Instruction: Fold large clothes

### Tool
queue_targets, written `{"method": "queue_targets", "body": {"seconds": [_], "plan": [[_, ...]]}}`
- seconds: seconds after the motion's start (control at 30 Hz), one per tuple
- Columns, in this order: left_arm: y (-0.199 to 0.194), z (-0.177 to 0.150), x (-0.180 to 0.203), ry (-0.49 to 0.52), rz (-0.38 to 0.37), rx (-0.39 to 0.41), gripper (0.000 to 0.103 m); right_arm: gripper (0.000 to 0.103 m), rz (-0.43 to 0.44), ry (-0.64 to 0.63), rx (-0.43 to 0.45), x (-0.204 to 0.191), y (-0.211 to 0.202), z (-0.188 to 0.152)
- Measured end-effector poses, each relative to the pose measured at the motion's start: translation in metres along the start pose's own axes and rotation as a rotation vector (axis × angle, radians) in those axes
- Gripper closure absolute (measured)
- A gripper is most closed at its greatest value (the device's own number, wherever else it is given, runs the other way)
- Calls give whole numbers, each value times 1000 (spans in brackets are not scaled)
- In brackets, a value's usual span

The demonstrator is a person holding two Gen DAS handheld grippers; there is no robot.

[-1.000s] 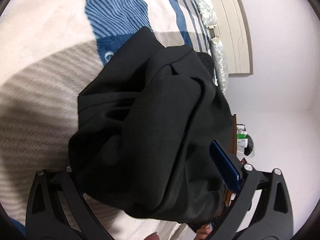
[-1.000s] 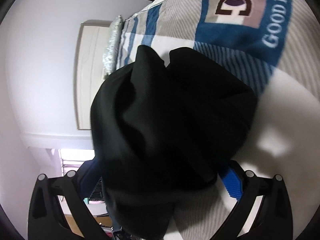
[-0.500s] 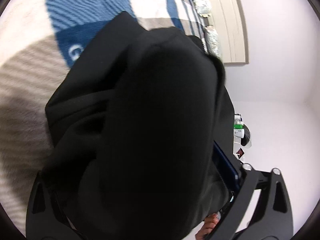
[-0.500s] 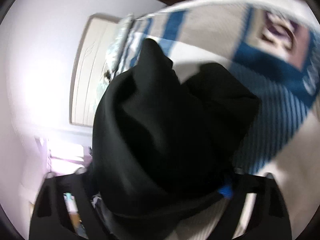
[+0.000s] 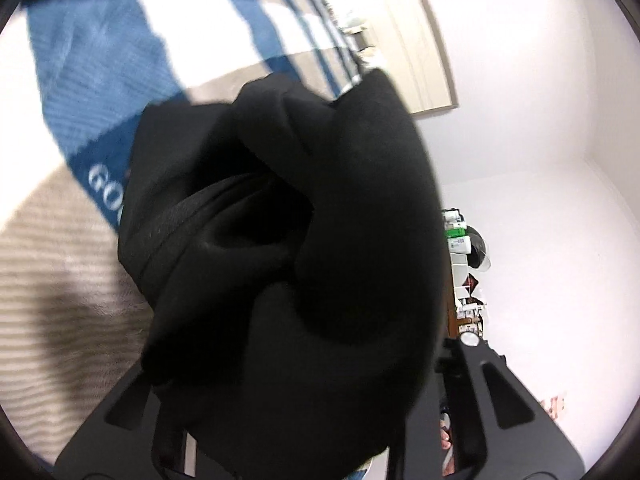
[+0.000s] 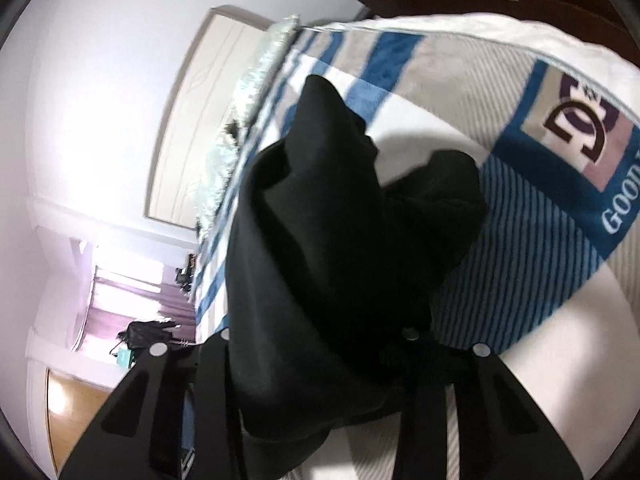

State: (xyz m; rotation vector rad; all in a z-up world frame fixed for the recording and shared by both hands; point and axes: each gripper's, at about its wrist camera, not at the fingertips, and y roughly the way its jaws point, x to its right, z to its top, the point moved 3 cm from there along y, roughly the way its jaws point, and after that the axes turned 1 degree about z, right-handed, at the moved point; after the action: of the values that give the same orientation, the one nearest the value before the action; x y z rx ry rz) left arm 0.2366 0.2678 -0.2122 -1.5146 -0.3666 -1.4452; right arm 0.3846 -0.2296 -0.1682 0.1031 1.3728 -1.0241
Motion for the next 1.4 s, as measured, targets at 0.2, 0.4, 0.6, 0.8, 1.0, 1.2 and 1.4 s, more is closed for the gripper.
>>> {"method": "queue_targets", "body": {"seconds": [0.2,0.4,0.6,0.8,1.0,1.2,1.4], "plan": [[-61,3,33,53,-41,33,76,67,56,-130,-8,-68,-41,-14],[-147,15,55,83,-102,82,76,67,143,-251,-34,-148,-74,-49],[-247,66,71,135,-124,161,76,68,245,-317,-72,-236,-56,-91],[-372,157,86,214,-91,295,76,68,355,-387,-145,-357,9,-148],[-506,255,72,275,5,461,76,68,484,-475,-245,-484,110,-229],[-607,327,18,269,135,584,76,68,558,-526,-391,-568,228,-326],[-664,356,-59,280,223,687,76,68,595,-603,-498,-586,315,-414]]}}
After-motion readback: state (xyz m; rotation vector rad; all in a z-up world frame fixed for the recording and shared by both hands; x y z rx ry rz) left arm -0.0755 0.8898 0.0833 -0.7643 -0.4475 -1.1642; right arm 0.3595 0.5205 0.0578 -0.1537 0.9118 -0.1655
